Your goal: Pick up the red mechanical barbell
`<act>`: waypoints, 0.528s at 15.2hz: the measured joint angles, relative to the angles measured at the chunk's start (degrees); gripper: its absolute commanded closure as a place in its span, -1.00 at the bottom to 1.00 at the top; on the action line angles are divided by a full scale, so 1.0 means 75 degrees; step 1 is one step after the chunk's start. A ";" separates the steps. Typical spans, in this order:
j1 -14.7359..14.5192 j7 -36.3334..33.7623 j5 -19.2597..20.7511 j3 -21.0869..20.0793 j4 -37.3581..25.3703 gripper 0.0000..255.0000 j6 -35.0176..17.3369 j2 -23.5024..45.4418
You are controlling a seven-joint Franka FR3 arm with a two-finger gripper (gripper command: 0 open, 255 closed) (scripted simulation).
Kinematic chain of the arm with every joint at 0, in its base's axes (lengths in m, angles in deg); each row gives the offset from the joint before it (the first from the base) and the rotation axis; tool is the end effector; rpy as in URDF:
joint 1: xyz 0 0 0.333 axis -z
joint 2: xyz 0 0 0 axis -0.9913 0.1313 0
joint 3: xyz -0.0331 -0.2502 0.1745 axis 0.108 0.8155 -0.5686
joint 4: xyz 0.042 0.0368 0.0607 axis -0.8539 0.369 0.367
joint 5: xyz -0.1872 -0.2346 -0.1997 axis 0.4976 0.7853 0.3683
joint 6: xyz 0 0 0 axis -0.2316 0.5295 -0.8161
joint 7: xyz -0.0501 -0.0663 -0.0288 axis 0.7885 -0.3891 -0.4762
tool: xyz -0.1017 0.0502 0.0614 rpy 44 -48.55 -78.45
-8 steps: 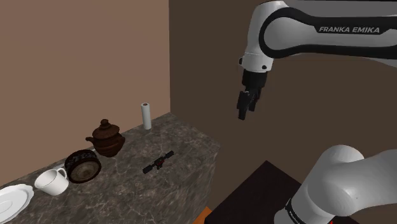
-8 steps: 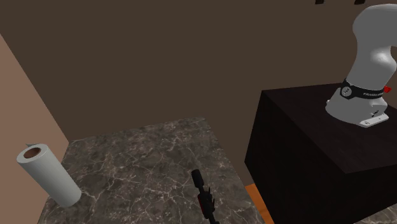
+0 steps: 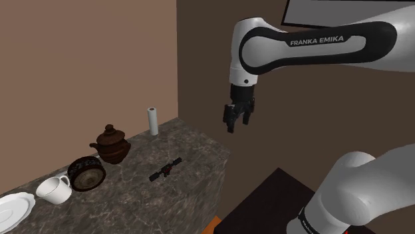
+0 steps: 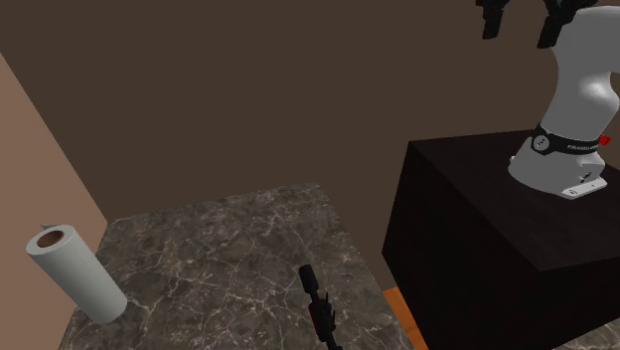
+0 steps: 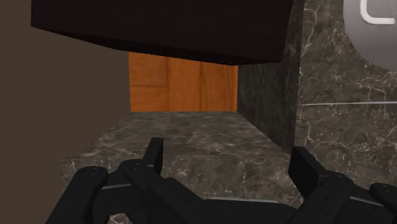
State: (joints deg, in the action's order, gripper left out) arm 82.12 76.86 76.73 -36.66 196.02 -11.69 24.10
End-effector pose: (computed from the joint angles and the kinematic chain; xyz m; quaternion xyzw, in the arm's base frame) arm 0.3353 0.0846 0.4923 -0.9971 -0.0331 0.0672 0.0148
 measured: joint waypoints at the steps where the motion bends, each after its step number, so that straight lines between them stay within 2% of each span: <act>1: 0.0006 -0.0268 -0.0051 -0.0140 -0.0080 -1.00 -0.0103 0.0234; 8: 0.0126 -0.2056 -0.0037 -0.0920 -0.0915 -1.00 -0.1117 0.2466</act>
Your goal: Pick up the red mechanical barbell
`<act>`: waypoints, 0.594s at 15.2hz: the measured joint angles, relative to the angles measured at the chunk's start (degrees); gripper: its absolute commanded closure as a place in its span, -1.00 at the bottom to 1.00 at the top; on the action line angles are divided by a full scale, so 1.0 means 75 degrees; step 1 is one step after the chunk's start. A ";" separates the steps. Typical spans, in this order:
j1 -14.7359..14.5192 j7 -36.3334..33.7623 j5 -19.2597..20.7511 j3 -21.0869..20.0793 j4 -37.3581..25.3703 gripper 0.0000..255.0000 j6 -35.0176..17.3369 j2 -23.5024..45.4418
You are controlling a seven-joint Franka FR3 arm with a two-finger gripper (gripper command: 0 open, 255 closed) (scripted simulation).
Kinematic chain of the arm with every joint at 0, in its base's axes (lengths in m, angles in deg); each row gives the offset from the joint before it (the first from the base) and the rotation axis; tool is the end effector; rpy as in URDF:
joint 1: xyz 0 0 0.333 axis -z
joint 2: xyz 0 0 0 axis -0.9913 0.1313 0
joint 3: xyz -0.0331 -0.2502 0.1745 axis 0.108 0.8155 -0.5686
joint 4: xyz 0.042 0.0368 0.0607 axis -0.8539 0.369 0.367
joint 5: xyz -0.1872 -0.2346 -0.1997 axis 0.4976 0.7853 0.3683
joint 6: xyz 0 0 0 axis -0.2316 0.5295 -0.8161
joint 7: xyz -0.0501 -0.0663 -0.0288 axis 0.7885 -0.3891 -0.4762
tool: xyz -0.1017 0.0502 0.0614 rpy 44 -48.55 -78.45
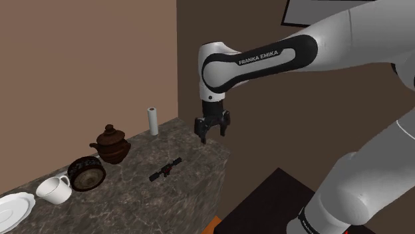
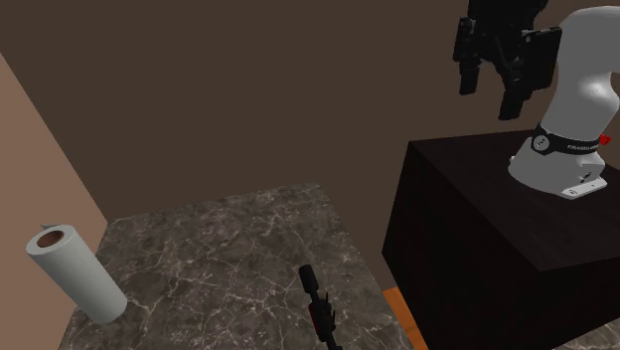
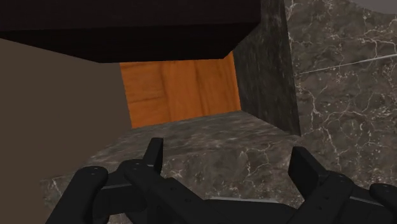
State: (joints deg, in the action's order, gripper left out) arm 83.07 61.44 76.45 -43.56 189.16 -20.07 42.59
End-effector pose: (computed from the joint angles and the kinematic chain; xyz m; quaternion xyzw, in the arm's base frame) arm 0.4072 0.1386 0.4274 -0.9935 0.0526 0.1004 0.0047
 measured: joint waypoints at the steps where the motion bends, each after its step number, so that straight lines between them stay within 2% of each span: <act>1: -0.0004 -0.0281 0.0039 -0.0095 -0.0151 -1.00 -0.0133 0.0344; 9: -0.0159 -0.2256 0.0584 -0.0327 -0.1836 -1.00 -0.0620 0.3038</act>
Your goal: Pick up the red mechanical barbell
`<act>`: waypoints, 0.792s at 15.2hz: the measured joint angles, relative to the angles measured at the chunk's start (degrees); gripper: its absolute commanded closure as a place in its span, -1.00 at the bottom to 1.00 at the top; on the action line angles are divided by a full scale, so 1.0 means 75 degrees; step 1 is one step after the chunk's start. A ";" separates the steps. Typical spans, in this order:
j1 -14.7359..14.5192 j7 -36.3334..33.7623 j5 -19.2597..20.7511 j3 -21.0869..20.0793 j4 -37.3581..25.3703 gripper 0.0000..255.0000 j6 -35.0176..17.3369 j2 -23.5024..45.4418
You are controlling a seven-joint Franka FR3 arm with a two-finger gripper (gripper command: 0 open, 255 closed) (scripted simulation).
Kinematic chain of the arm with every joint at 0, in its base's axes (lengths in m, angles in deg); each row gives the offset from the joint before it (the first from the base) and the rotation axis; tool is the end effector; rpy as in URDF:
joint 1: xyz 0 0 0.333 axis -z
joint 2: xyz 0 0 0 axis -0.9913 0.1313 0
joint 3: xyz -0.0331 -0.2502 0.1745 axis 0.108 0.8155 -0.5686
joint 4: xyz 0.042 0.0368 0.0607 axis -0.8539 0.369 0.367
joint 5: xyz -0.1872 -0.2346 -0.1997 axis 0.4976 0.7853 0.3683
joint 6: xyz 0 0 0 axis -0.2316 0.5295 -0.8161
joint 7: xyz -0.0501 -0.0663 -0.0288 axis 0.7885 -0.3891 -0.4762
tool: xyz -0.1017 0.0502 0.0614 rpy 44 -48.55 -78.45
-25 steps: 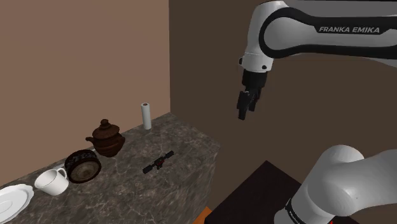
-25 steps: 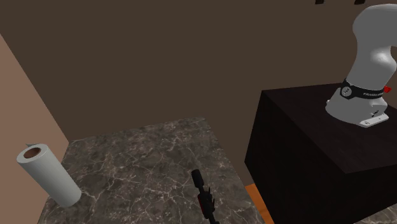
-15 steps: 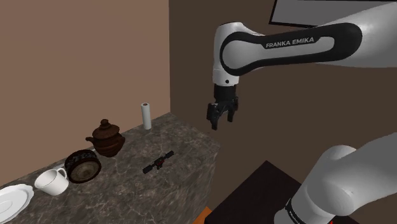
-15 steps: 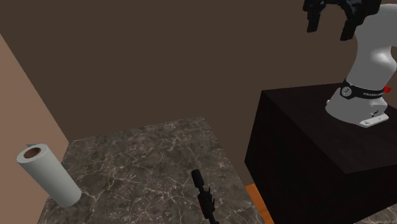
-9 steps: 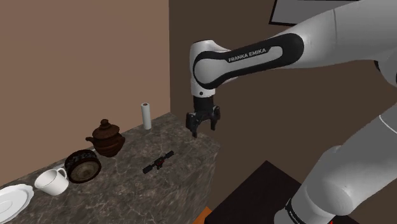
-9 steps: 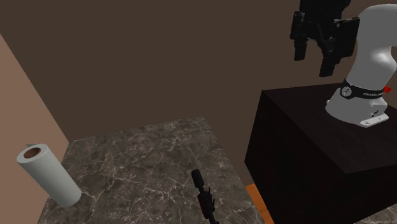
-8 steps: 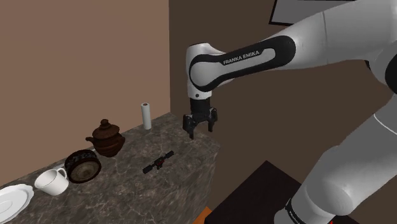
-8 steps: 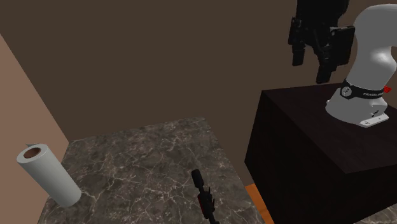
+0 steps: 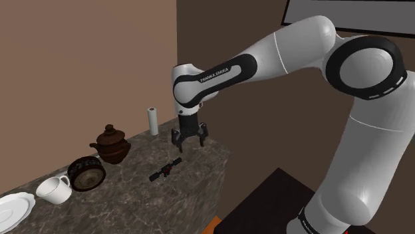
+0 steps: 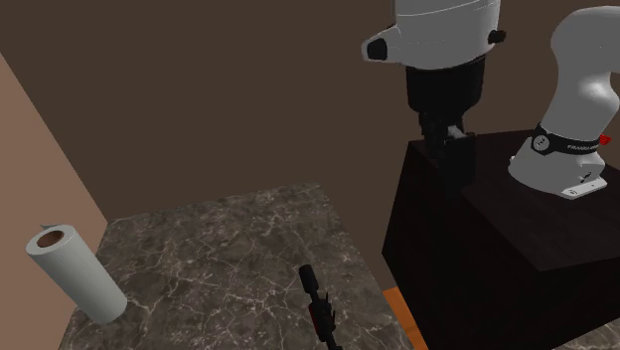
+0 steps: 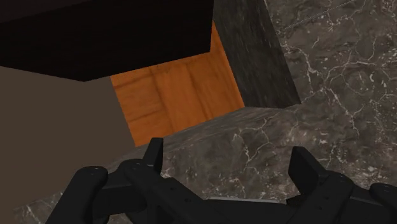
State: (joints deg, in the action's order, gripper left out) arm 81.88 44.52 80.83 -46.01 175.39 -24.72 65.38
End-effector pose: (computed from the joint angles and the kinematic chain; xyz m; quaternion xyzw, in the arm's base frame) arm 0.4902 0.1820 0.3489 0.9793 -0.1490 -0.1370 0.0062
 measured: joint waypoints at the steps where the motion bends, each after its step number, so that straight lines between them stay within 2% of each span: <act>1: -0.0070 -0.0257 0.0066 0.0001 -0.0246 -1.00 -0.0030 0.0342; 7: -0.0412 -0.1405 0.0364 0.0240 -0.1886 -1.00 0.0022 0.2285; 12: -0.0678 -0.2113 0.0458 0.0535 -0.3604 -1.00 0.0324 0.3958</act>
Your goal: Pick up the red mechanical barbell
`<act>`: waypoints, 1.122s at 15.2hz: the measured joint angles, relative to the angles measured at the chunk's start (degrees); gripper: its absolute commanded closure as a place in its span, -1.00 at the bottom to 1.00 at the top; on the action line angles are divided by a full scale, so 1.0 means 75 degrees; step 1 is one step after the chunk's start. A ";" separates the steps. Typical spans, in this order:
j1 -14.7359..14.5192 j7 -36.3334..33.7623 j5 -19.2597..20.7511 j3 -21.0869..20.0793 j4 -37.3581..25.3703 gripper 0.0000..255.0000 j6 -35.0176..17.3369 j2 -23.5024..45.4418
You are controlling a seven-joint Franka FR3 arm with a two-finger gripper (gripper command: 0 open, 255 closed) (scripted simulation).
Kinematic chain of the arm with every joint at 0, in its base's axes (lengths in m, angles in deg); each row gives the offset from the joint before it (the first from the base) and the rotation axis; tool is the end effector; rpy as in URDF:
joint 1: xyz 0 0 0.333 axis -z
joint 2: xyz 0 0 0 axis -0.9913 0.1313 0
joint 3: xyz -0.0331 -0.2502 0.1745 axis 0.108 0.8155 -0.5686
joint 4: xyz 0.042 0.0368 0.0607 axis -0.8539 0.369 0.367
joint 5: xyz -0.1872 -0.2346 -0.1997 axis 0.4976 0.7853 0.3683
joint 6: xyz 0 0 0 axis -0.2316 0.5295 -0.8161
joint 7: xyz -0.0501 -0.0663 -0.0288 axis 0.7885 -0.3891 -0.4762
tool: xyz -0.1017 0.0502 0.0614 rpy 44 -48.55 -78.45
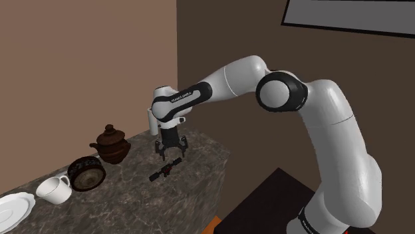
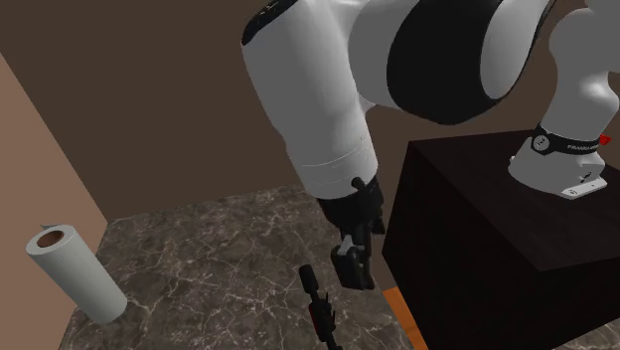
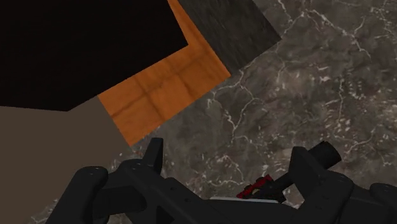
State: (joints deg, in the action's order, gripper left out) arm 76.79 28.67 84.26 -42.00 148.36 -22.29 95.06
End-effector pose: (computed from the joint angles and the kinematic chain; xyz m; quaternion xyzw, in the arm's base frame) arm 0.5947 0.2088 0.2324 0.9435 -0.2749 -0.1838 0.0209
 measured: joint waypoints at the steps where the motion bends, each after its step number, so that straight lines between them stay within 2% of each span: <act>1: -0.0043 -0.0113 0.0009 0.0068 -0.0409 -1.00 0.0083 0.0369; 4: -0.0241 -0.0497 0.0007 0.0246 -0.1899 -1.00 0.0442 0.1628; 9: -0.0534 -0.1058 -0.0075 0.0466 -0.5056 -1.00 0.1569 0.3843; 17: -0.0683 -0.1080 -0.0052 0.0527 -0.6339 -1.00 0.1722 0.4995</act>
State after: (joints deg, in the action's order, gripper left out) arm 71.67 20.57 83.87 -38.05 100.82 -9.37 132.53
